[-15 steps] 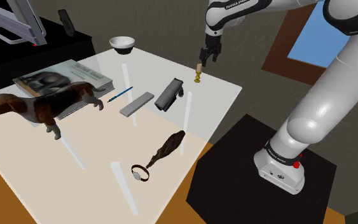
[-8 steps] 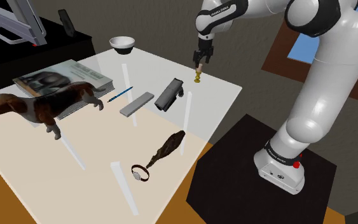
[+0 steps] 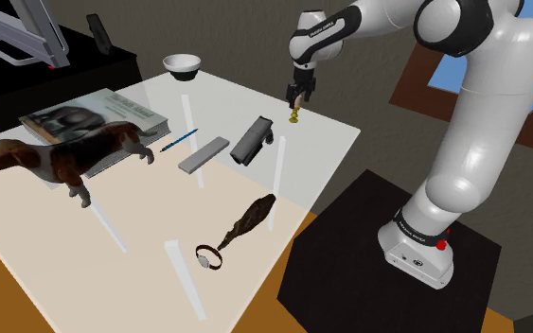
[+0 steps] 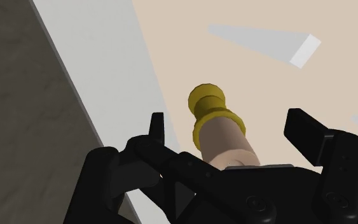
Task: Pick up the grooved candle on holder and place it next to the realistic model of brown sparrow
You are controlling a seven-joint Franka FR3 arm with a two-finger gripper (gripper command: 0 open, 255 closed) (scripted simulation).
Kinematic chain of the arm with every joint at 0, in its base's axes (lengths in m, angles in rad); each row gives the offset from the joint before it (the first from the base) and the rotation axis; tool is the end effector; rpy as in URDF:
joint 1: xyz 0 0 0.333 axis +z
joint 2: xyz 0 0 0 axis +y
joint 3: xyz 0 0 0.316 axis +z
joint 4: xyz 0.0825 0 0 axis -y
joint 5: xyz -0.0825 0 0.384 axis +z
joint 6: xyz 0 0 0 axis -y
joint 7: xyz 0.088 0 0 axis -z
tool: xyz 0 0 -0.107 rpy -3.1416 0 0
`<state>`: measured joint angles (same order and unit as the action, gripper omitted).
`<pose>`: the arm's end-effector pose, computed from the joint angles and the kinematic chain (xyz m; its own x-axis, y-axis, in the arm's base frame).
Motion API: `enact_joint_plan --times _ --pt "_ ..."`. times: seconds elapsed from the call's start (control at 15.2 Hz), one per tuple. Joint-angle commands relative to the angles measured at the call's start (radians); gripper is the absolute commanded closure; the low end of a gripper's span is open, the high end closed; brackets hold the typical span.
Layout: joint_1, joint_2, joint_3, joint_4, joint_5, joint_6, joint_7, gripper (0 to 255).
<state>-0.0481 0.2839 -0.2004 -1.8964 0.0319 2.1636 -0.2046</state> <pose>0.5987 -0.1443 0.3558 0.9984 -0.0545 -0.0163 -0.0541 -0.9982 0.0268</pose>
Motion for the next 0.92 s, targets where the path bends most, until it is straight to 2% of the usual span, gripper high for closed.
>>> enact_joint_plan --times 0.0,0.33,0.4,0.86 --pt "-0.001 0.001 0.0 -0.004 0.001 0.005 -0.001 0" --pt "-0.001 0.001 0.0 -0.003 0.001 0.005 -0.001 0" --pt "-0.001 0.001 0.0 -0.003 0.001 0.005 -0.001 255" --pt "-0.001 0.001 0.0 -0.004 0.0 0.005 -0.002 255"
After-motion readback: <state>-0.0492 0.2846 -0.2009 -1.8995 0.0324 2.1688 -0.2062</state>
